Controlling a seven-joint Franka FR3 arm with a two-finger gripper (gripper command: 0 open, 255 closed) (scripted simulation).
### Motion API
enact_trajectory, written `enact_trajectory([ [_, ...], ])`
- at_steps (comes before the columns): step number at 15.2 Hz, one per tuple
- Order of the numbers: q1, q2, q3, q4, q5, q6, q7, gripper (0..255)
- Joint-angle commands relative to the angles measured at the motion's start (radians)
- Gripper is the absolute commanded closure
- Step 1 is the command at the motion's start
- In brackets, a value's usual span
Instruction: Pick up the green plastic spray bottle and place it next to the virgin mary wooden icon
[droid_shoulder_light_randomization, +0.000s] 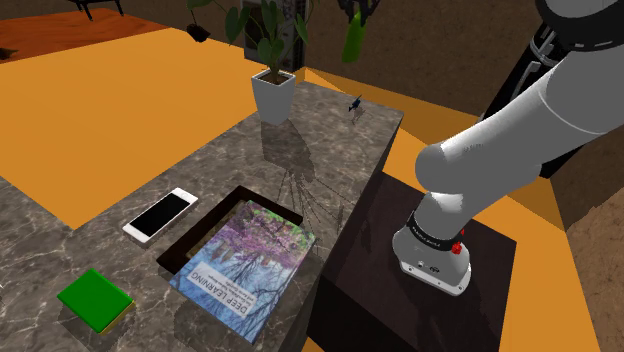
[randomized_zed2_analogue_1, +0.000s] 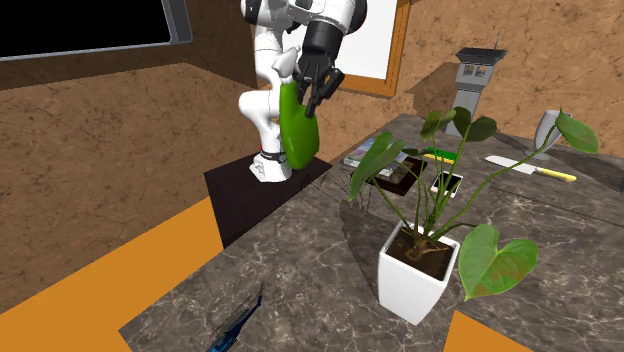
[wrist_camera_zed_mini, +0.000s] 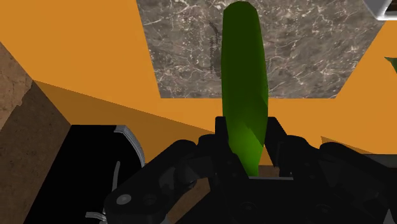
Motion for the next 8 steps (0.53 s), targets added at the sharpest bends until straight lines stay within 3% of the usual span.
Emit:
enact_trajectory([
  [1, 0.014, -0.005, 0.033, 0.005, 0.002, -0.025, 0.041, 255],
  [8, 0.059, 0.021, 0.17, 0.069, 0.001, -0.128, 0.199, 255],
])
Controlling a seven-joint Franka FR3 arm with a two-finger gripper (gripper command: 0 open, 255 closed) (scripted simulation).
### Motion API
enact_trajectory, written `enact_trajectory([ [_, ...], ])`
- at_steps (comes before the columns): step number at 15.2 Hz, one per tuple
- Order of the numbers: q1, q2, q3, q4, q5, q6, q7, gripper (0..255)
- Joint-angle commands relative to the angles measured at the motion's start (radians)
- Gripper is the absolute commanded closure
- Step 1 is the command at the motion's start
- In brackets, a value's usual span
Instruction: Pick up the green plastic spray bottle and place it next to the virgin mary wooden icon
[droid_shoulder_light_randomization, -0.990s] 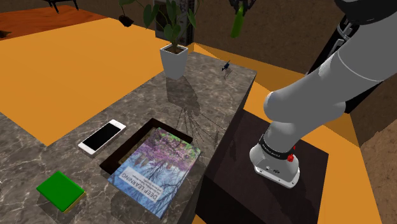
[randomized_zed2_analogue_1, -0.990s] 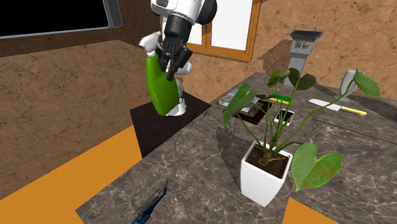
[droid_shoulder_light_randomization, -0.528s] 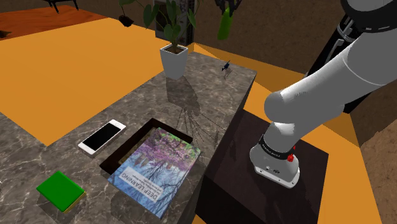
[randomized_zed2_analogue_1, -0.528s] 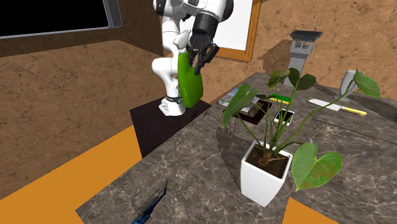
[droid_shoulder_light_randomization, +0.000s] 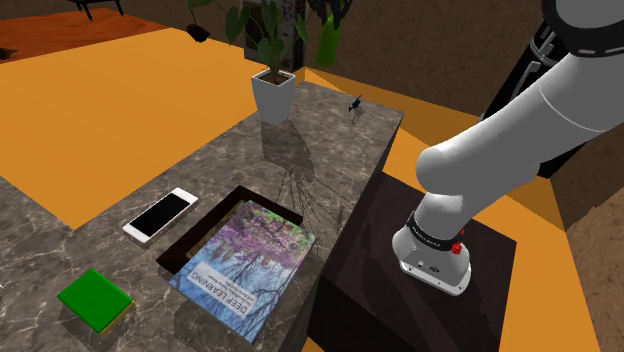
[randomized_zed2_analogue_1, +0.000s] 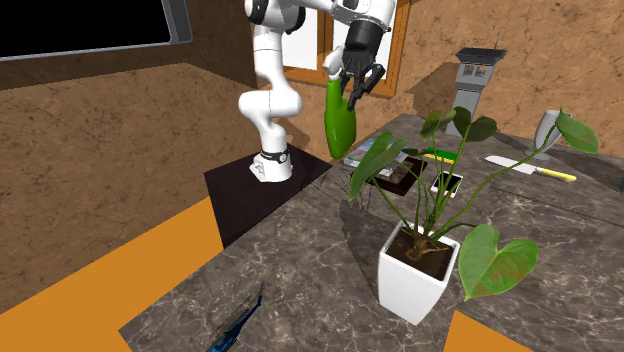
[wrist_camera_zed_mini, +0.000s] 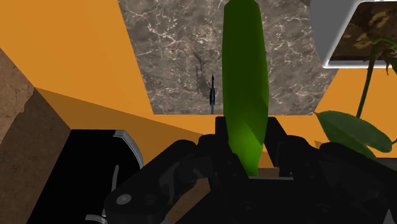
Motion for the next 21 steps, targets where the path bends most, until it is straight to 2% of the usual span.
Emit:
enact_trajectory([
  [1, 0.011, 0.014, 0.04, 0.026, -0.003, -0.032, 0.045, 255],
  [8, 0.043, 0.123, 0.208, 0.162, -0.051, -0.157, 0.228, 255],
  [11, 0.062, 0.204, 0.291, 0.242, -0.099, -0.224, 0.32, 255],
  [14, 0.1, 0.315, 0.376, 0.339, -0.175, -0.307, 0.423, 255],
  [17, 0.182, 0.457, 0.442, 0.455, -0.281, -0.41, 0.532, 255],
  [19, 0.27, 0.556, 0.46, 0.544, -0.357, -0.484, 0.595, 255],
  [21, 0.379, 0.651, 0.454, 0.643, -0.429, -0.557, 0.644, 255],
])
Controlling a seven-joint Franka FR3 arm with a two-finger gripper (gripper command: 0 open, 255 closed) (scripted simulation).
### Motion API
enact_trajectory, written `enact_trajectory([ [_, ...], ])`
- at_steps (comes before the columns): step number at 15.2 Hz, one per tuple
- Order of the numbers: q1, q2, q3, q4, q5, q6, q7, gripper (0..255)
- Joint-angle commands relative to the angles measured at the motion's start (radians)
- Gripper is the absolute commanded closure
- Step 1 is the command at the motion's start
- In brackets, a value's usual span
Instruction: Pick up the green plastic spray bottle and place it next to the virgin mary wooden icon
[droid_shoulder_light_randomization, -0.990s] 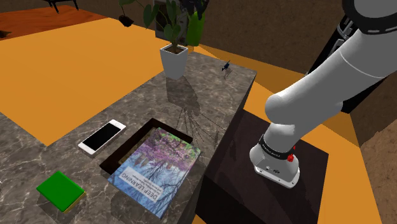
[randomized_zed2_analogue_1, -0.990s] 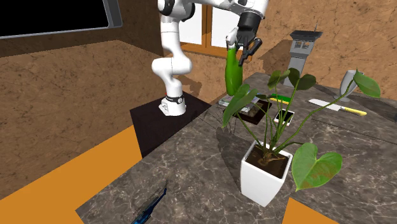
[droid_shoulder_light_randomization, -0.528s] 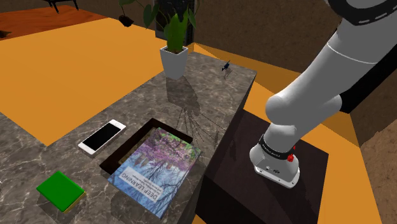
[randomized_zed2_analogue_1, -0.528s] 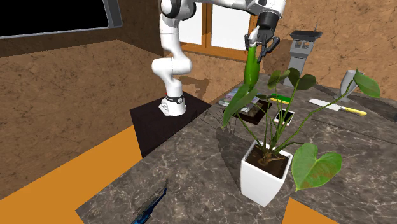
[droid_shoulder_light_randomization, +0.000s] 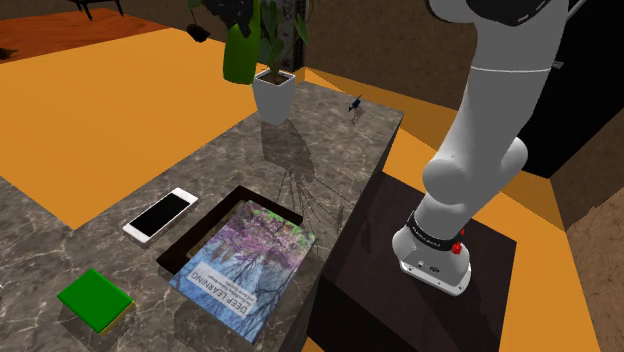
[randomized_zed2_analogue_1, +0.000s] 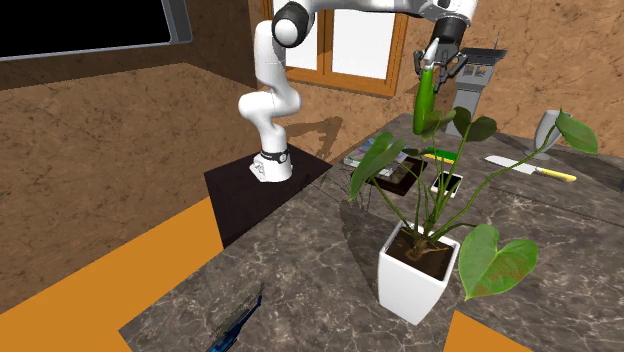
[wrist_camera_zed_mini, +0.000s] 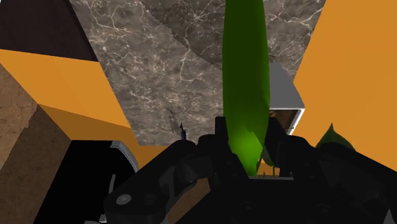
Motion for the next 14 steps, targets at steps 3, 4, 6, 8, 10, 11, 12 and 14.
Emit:
enact_trajectory([
  [3, 0.139, 0.113, -0.014, 0.116, -0.083, -0.08, 0.062, 255],
  [4, 0.128, 0.107, -0.012, 0.094, -0.076, -0.064, 0.069, 255],
  [6, 0.109, 0.098, -0.008, 0.054, -0.065, -0.035, 0.081, 255],
  [8, 0.091, 0.09, -0.005, 0.016, -0.055, -0.007, 0.093, 255],
  [10, 0.076, 0.083, -0.002, -0.019, -0.047, 0.02, 0.105, 255],
  [11, 0.069, 0.08, -0.001, -0.037, -0.044, 0.034, 0.111, 255],
  [12, 0.062, 0.077, 0.0, -0.053, -0.041, 0.047, 0.117, 255],
  [14, 0.051, 0.073, 0.002, -0.085, -0.036, 0.072, 0.128, 255],
])
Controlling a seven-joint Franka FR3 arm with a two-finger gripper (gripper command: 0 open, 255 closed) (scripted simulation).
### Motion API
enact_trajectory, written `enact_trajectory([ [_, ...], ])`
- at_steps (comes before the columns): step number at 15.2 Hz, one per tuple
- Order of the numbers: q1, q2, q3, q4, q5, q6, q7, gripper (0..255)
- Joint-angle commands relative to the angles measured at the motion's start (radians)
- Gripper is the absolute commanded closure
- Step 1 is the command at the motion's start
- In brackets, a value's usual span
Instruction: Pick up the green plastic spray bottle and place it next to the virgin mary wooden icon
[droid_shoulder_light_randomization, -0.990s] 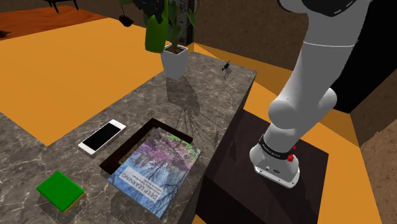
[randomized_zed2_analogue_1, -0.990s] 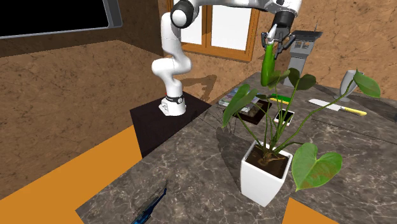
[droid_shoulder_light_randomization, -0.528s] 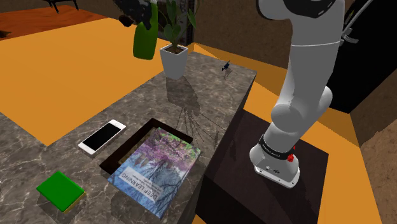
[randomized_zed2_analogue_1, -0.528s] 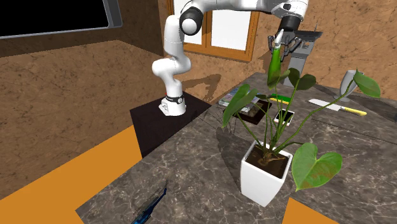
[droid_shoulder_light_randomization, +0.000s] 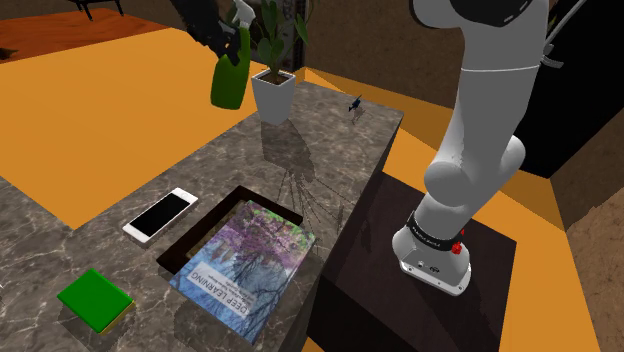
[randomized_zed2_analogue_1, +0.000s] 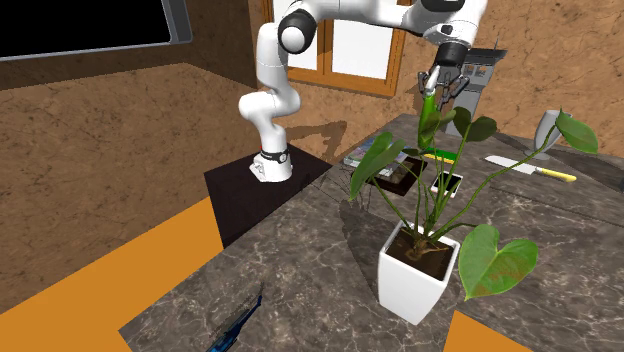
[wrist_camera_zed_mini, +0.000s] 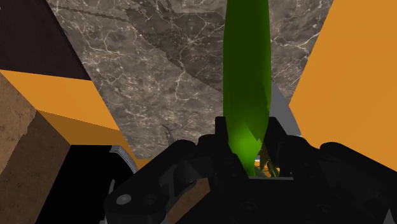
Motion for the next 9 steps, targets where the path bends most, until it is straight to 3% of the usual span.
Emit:
enact_trajectory([
  [1, -0.013, -0.006, 0.002, -0.035, 0.006, 0.027, 0.013, 255],
  [9, -0.043, -0.007, 0.002, -0.144, 0.009, 0.12, 0.06, 255],
])
